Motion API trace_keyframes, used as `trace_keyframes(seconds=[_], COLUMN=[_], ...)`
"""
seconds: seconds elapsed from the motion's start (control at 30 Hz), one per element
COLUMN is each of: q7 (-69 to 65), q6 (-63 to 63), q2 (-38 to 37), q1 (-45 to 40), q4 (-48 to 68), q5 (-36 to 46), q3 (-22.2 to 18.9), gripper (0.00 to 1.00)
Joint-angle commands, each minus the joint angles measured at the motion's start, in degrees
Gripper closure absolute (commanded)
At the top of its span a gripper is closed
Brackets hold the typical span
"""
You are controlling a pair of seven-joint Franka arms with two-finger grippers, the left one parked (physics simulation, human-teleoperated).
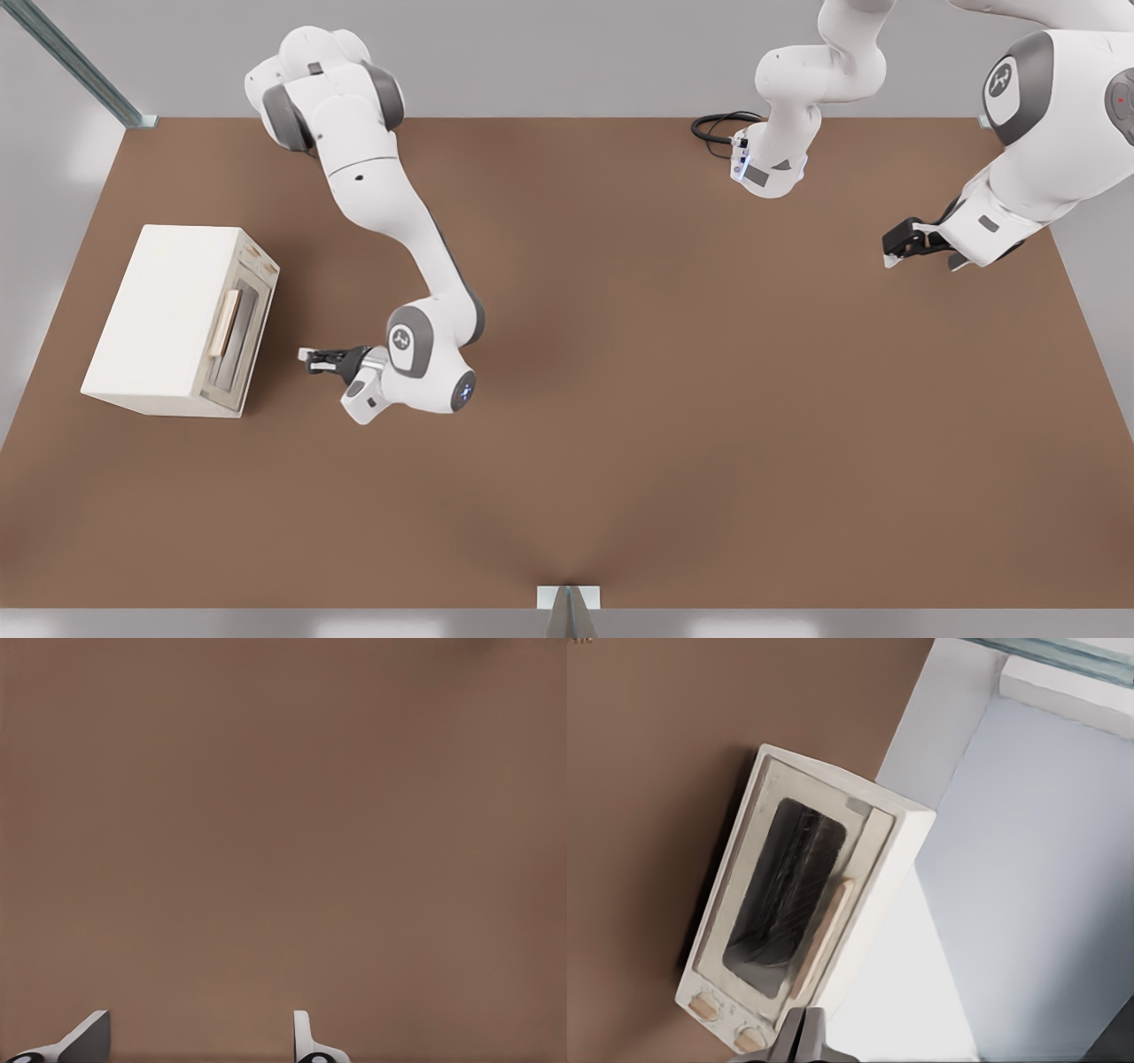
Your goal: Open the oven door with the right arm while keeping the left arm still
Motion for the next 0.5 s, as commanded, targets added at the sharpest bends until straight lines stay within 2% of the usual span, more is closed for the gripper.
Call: trace_keyframes(seconds=[0.0, 0.07, 0.17, 0.2, 0.33, 0.47], q7=[14.4, 14.5, 23.4, 26.1, 29.1, 22.9], q6=[0.2, -0.1, 3.6, 8.5, 15.8, 13.2], q2=[0.9, 0.9, -1.6, -3.8, -4.3, -7.4], q1=[0.1, 0.8, -0.6, -0.8, -0.6, -1.1], q4=[0.0, -1.3, -7.0, -11.4, -16.4, -17.0], q5=[-0.2, 0.6, 2.2, 1.7, -0.2, -1.2], q3=[0.0, 0.1, 0.2, 0.1, -0.5, -0.8], gripper=[0.79, 0.79, 0.79, 0.79, 0.79, 0.79])
